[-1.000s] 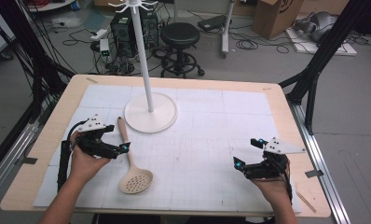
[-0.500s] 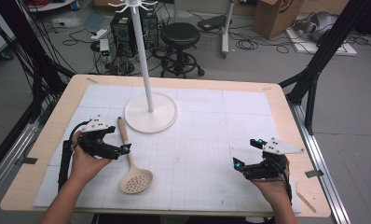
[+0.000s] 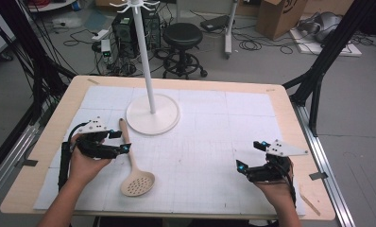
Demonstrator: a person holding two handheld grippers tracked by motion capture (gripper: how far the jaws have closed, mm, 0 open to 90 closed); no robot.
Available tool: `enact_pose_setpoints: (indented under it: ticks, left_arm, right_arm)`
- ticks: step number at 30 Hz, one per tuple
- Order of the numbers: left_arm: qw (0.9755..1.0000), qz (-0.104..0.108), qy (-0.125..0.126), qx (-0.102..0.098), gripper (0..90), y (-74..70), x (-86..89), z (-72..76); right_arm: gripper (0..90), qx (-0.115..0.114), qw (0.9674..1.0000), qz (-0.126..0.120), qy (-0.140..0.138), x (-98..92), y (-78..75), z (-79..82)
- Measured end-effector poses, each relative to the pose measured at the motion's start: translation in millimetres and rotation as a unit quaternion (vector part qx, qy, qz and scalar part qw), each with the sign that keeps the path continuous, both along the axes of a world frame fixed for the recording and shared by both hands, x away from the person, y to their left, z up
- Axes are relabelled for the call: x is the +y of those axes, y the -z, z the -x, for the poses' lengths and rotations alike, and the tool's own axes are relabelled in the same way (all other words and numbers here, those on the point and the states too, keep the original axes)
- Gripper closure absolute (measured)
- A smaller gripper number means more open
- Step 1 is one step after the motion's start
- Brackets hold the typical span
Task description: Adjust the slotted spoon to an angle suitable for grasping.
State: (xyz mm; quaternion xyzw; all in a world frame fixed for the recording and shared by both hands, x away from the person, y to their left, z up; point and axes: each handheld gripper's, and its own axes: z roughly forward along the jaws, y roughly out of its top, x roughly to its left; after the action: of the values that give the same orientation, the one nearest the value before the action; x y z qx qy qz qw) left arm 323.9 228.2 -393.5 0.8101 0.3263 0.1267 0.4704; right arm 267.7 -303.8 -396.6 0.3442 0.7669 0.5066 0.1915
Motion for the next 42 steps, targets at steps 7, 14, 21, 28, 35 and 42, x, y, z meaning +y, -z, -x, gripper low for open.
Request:
enact_pose_setpoints:
  ticks: [7,14,21,28,35,42]
  left_arm:
    - [0.9999,-0.001,0.011,0.001,49.0,-1.8,-1.2,-1.7]
    - [0.9999,-0.013,0.006,0.001,60.9,-0.3,-7.7,-6.0]
    - [0.9997,-0.015,-0.016,0.008,76.2,2.5,-4.9,-14.2]
    - [0.9980,-0.060,-0.021,0.006,89.6,3.8,-11.8,-29.9]
    - [0.9945,-0.100,-0.021,0.020,89.7,11.6,-26.1,-51.9]
    - [0.9906,-0.128,-0.030,0.040,89.6,25.5,-23.3,-59.2]
  right_arm:
    - [1.1,0.002,1.0000,0.001,0.001,1.3,0.1,0.2]
    - [1.1,0.003,1.0000,0.003,-0.002,3.0,1.4,-0.7]
    - [1.1,0.007,1.0000,0.005,-0.002,4.4,3.1,-1.5]
    - [1.1,0.007,0.9999,0.010,-0.004,6.5,3.8,-2.0]
    - [1.1,0.010,0.9999,0.013,-0.004,6.2,5.6,-2.6]
    - [1.1,0.010,0.9998,0.016,-0.004,5.9,6.8,-1.6]
